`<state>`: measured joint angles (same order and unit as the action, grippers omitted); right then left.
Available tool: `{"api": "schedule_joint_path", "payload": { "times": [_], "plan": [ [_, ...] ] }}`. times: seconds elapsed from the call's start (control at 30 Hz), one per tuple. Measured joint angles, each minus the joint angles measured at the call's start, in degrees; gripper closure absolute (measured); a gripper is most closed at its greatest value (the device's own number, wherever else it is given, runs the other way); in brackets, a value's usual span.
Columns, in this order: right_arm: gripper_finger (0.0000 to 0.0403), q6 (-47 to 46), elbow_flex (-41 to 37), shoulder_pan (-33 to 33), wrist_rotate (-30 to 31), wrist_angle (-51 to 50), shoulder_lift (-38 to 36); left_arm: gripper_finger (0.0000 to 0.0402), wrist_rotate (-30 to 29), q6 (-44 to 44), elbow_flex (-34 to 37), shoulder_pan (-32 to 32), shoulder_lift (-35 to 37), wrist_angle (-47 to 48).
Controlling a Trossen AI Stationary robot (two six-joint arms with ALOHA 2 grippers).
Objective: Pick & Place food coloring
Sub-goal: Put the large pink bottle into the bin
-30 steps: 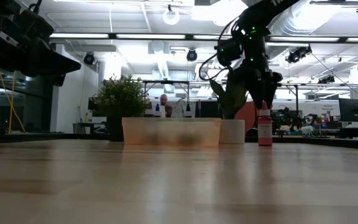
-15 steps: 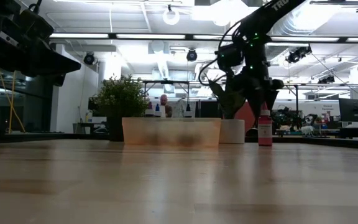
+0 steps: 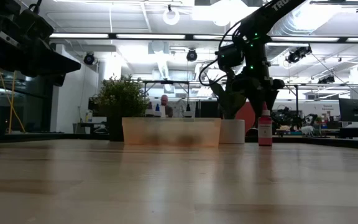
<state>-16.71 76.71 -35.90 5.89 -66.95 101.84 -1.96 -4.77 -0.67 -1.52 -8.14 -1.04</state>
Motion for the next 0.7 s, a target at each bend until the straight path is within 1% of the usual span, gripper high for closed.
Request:
{"api": "schedule_joint_path", "payload": {
  "times": [0.23,0.37,0.47,0.7],
  "plan": [
    [0.0255,0.0,0.0,0.0,0.5,0.0,0.0,0.0401,0.0,0.0,0.0,0.0,0.0,0.0],
    [0.0279,0.0,0.0,0.0,0.4,-0.3,0.0,0.0401,0.0,0.0,0.0,0.0,0.0,0.0],
    [0.0285,0.0,0.1,0.3,0.3,-0.8,0.0,0.0401,0.0,0.0,0.0,0.0,0.0,0.0],
    [0.0285,-1.1,0.1,0.7,0.0,-1.8,-0.1,0.0401,0.0,0.0,0.0,0.0,0.0,0.0]
  ]
}}
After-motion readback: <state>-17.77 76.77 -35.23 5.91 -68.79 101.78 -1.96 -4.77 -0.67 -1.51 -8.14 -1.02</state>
